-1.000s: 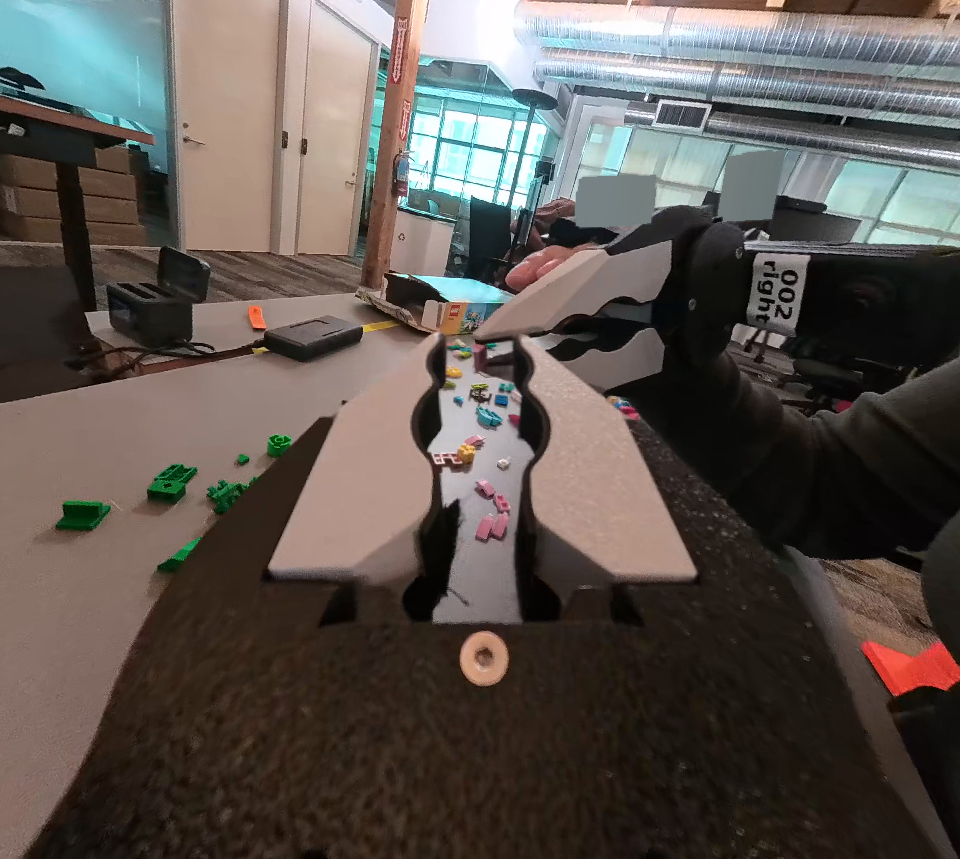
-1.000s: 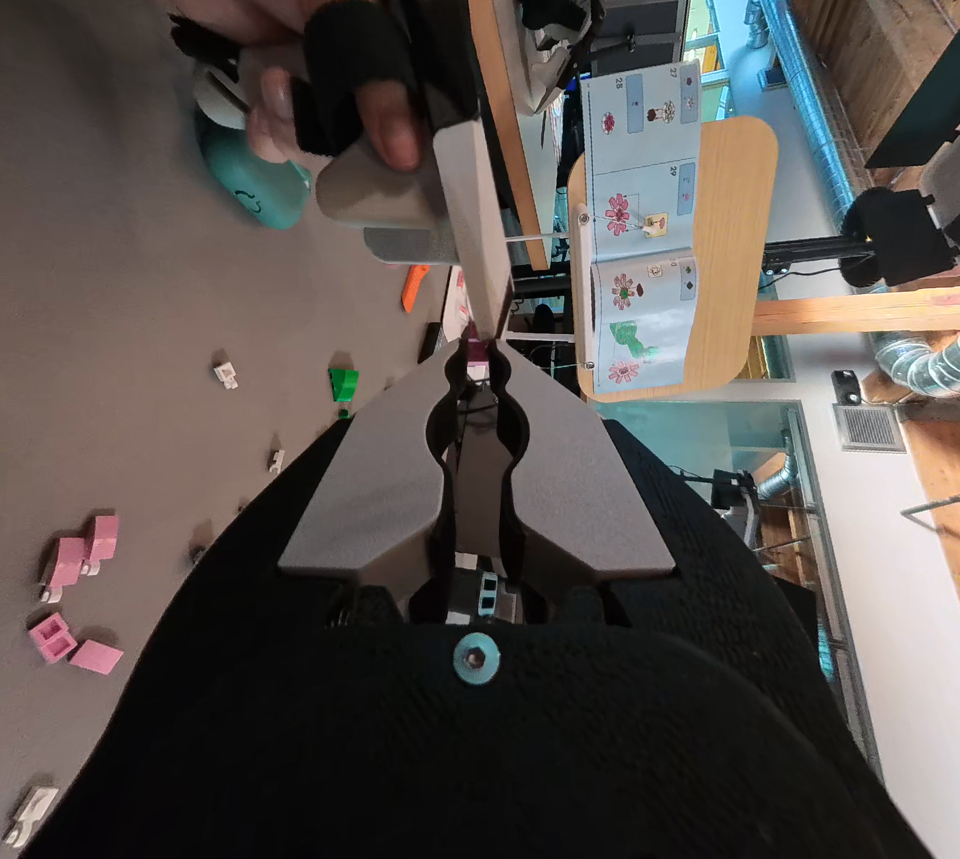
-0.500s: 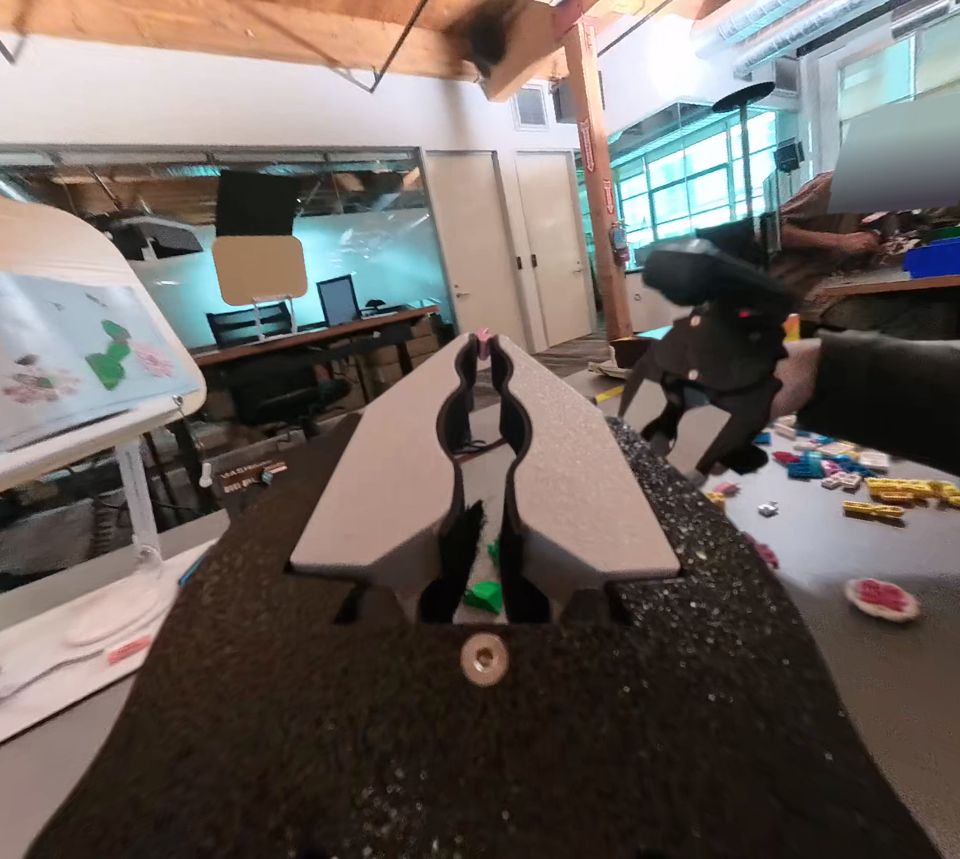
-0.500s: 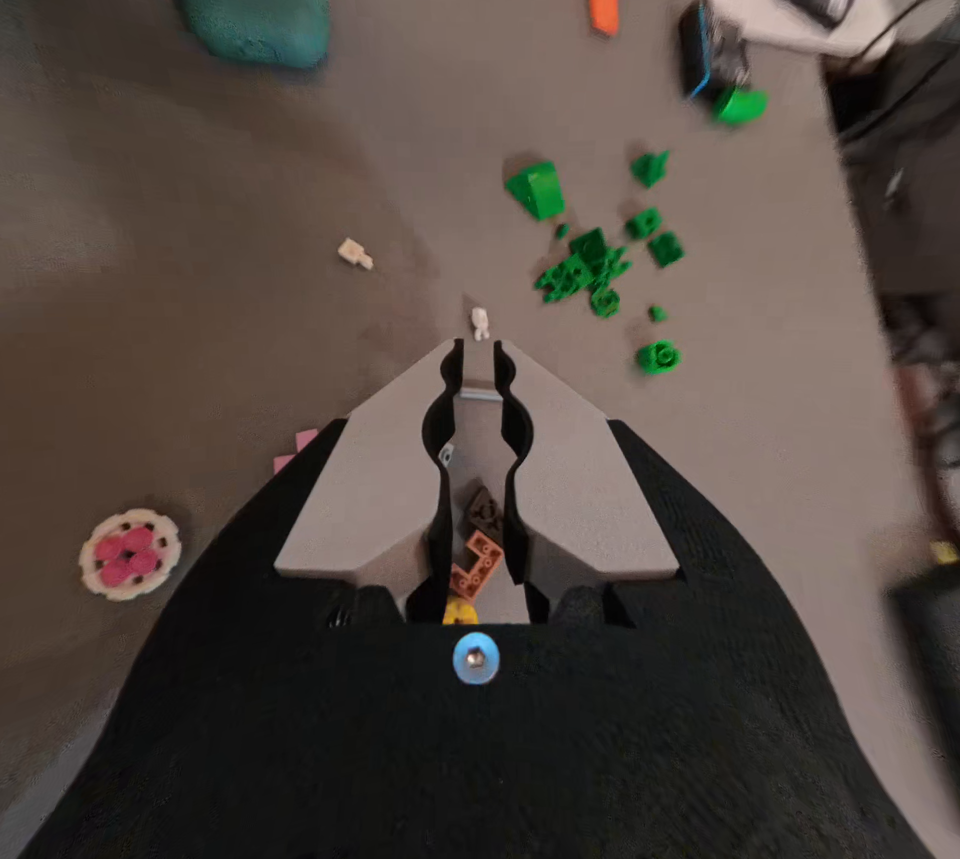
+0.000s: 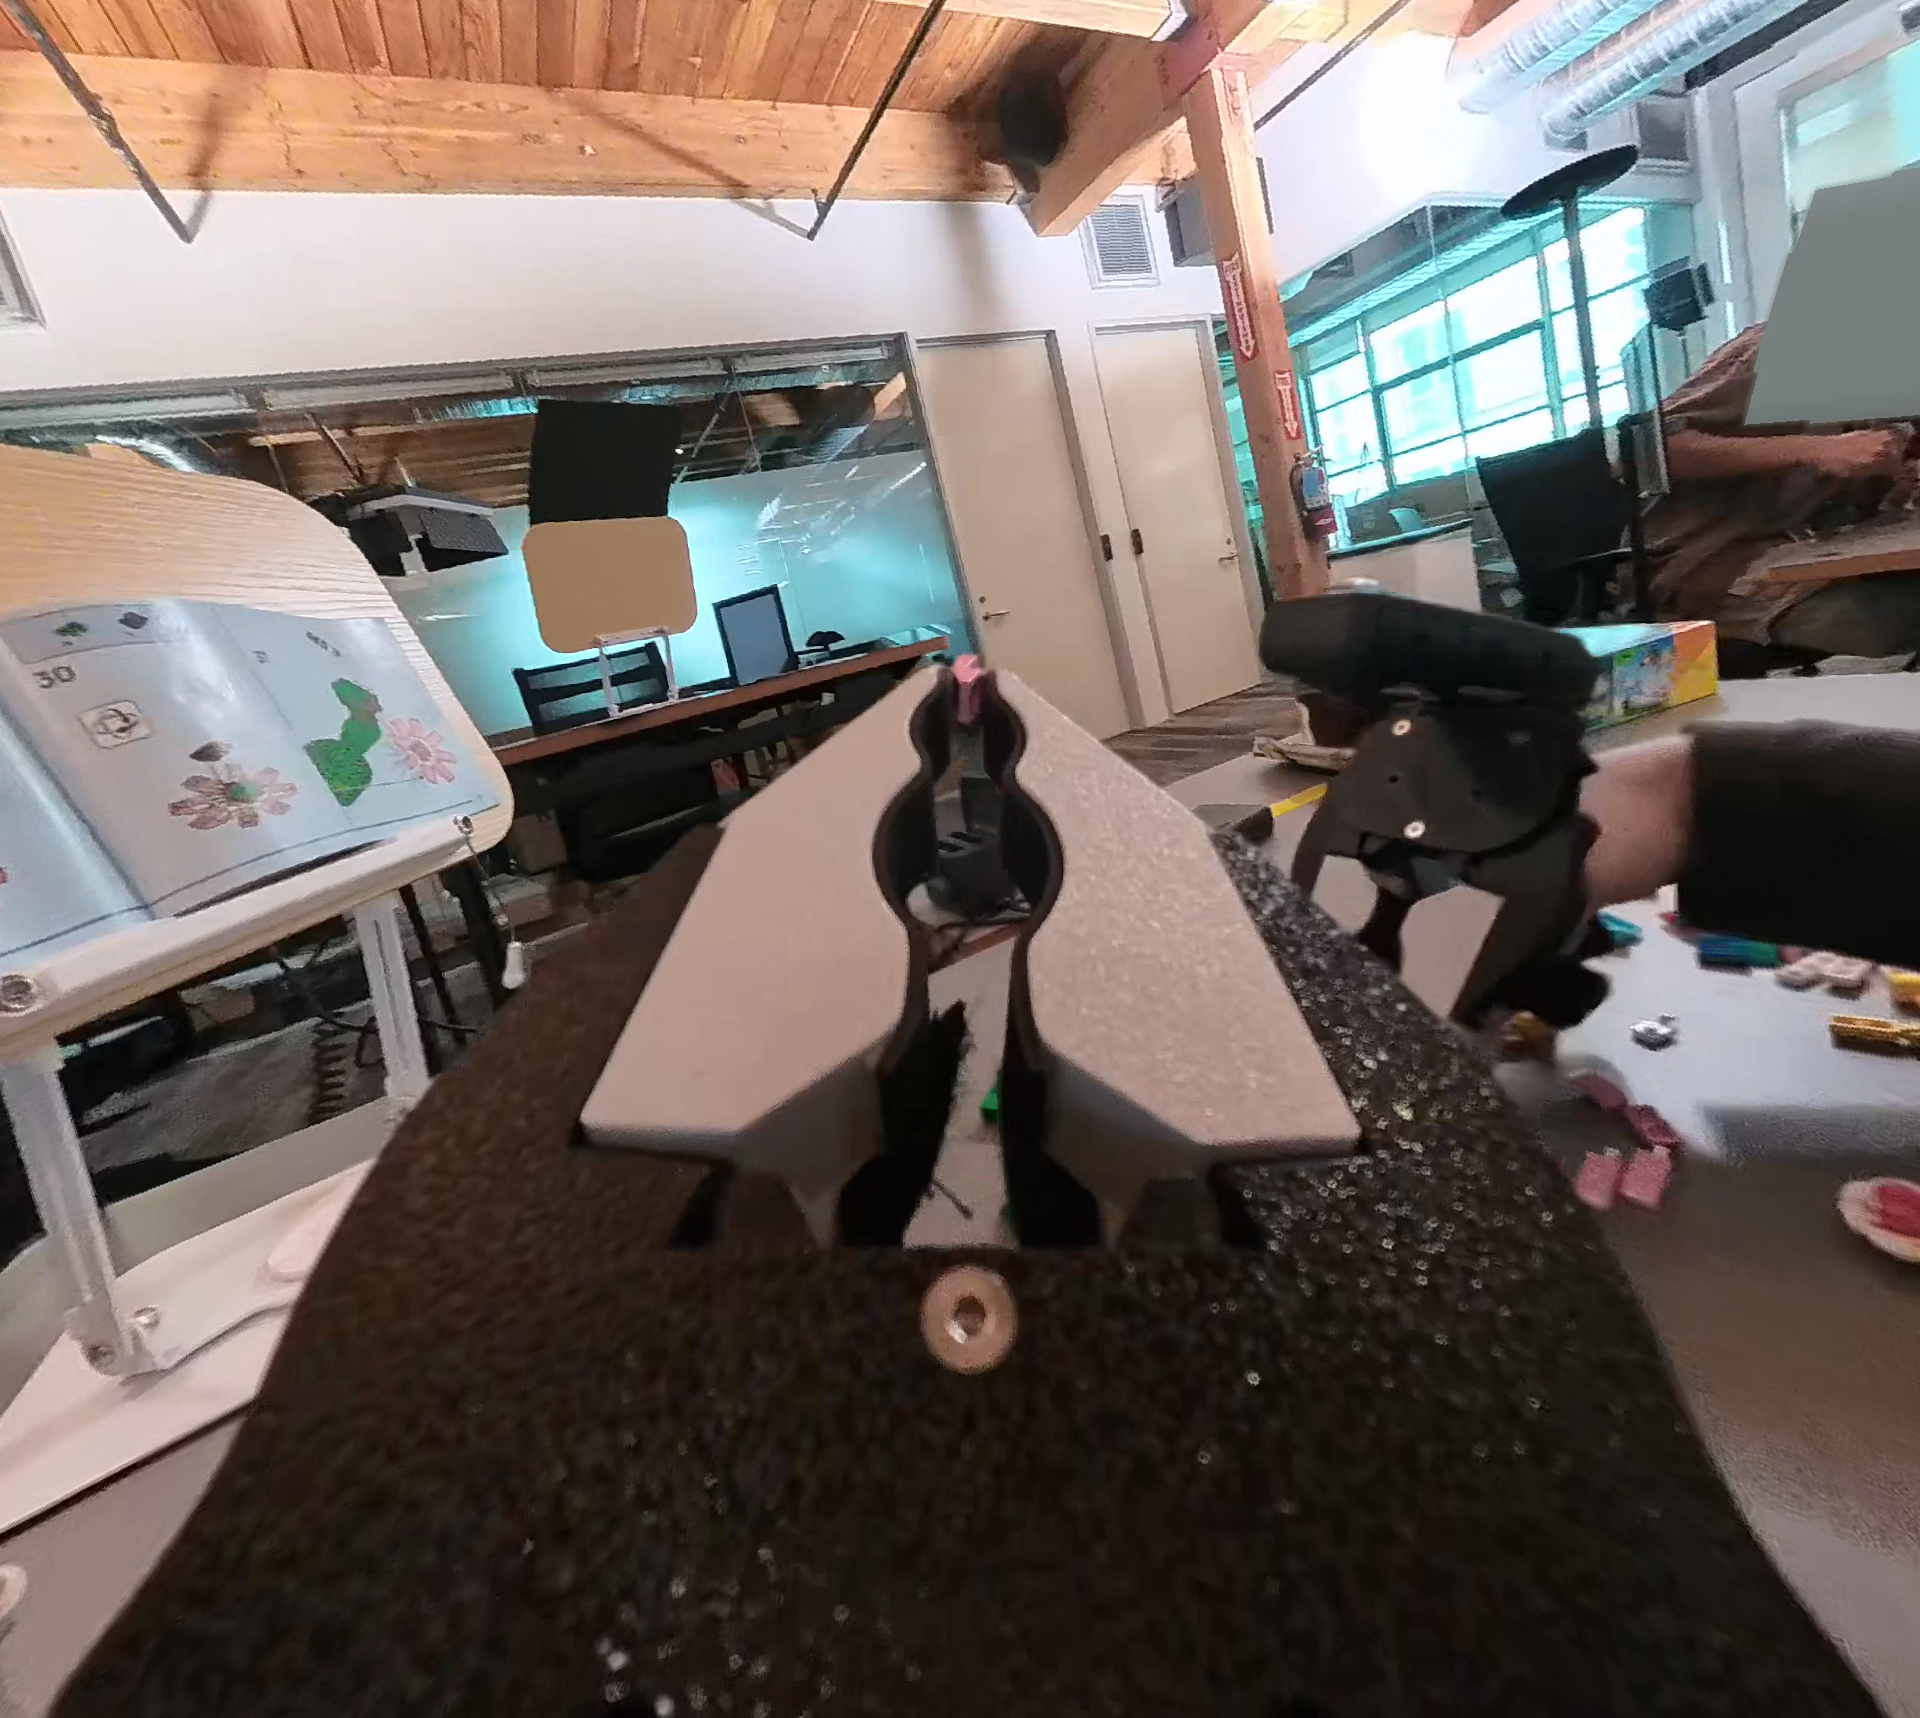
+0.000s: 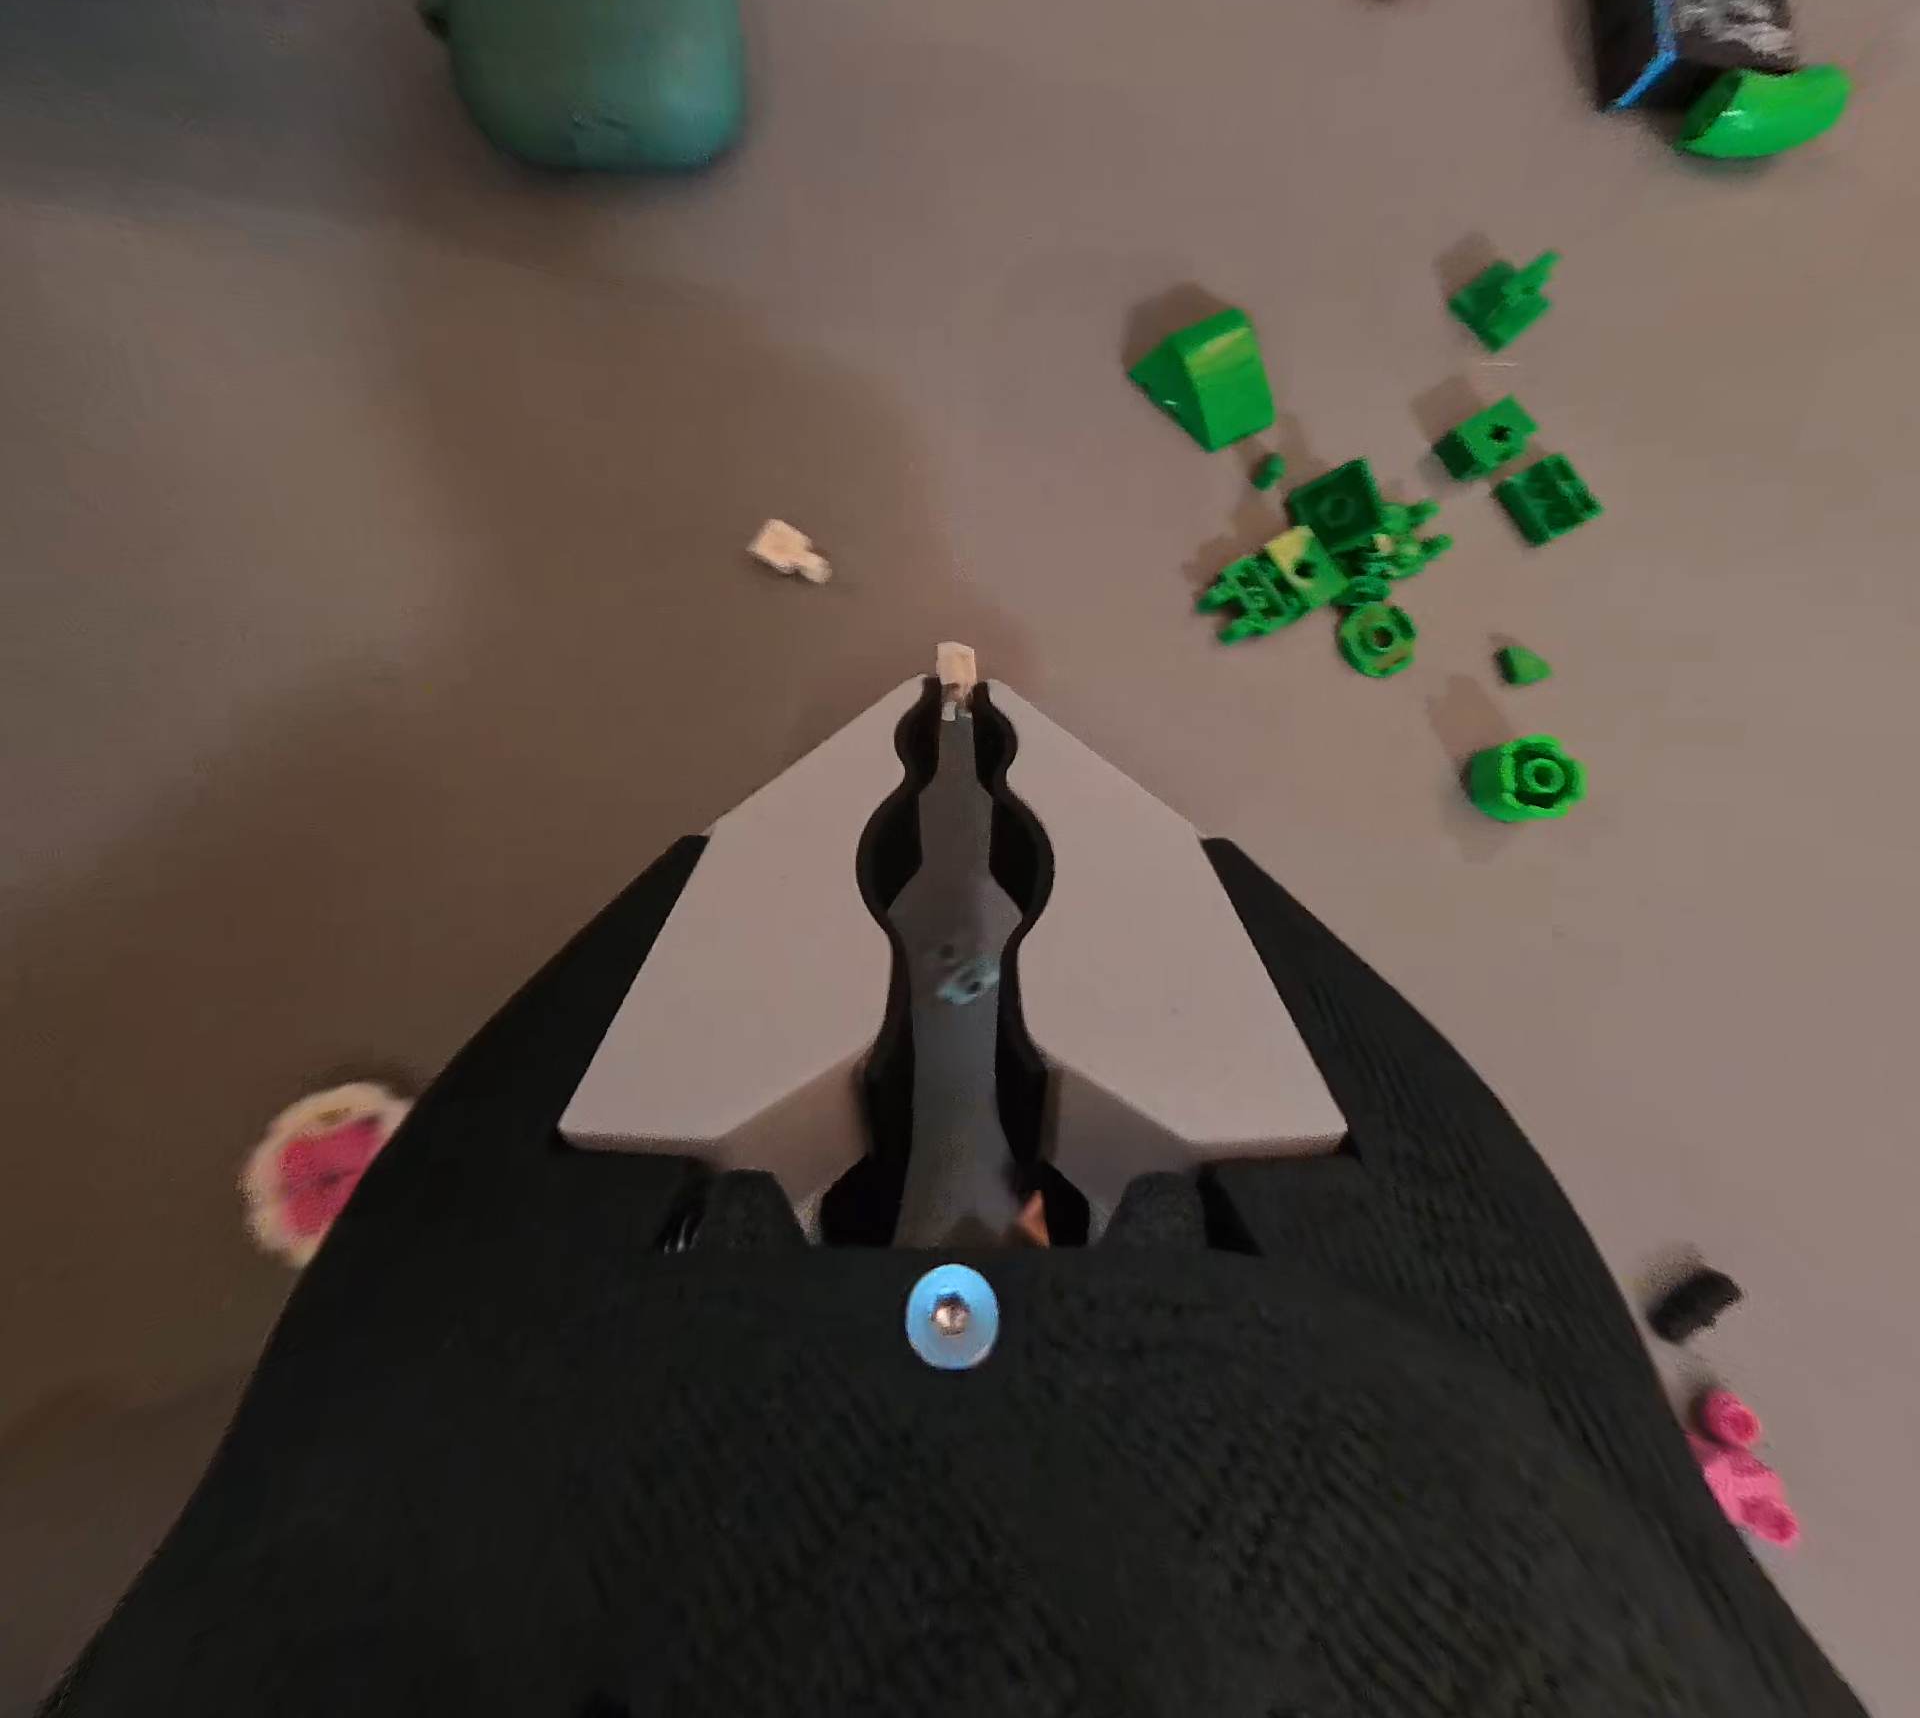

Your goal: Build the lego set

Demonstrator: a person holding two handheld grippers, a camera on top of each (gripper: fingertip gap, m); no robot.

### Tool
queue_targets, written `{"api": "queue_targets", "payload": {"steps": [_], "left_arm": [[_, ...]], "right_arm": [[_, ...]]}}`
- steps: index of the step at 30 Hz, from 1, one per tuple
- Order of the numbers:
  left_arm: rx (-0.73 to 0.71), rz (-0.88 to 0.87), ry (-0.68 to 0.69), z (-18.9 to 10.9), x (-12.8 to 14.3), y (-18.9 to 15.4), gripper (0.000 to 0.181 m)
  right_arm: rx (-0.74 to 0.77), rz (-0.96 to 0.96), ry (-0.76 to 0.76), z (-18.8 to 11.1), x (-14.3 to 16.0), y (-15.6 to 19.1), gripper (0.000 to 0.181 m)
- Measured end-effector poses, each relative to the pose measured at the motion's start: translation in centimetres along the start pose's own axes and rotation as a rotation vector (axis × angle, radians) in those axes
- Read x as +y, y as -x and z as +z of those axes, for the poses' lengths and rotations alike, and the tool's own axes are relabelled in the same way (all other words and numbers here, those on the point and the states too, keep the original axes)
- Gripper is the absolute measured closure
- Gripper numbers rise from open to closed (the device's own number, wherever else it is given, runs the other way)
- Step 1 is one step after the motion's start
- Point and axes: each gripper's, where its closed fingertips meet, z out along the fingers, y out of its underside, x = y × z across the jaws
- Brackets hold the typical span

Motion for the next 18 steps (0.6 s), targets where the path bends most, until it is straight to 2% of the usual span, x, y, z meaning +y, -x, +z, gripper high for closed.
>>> {"api": "queue_targets", "payload": {"steps": [3,7,10,12,15,18], "left_arm": [[-0.017,0.035,-0.012,-0.1,-0.3,0.2,0.179],[-0.009,0.075,-0.026,-0.1,-0.5,-0.3,0.179],[0.008,0.106,-0.051,-0.1,-0.9,-1.4,0.179],[0.006,0.196,-0.072,-0.2,-1.3,-2.3,0.179],[-0.004,0.378,-0.128,-0.5,-2.3,-4.0,0.179],[0.032,0.454,-0.163,-0.7,-2.9,-5.8,0.179]], "right_arm": [[-0.169,0.071,0.140,-1.3,0.5,3.8,0.176],[-0.402,0.173,0.480,-3.2,2.9,9.3,0.176],[-0.511,0.223,0.653,-4.4,3.2,10.3,0.177],[-0.576,0.246,0.761,-5.0,3.5,10.6,0.177],[-0.580,0.312,0.919,-5.0,4.4,10.2,0.177],[-0.574,0.412,1.000,-4.4,4.8,9.8,0.177]]}}
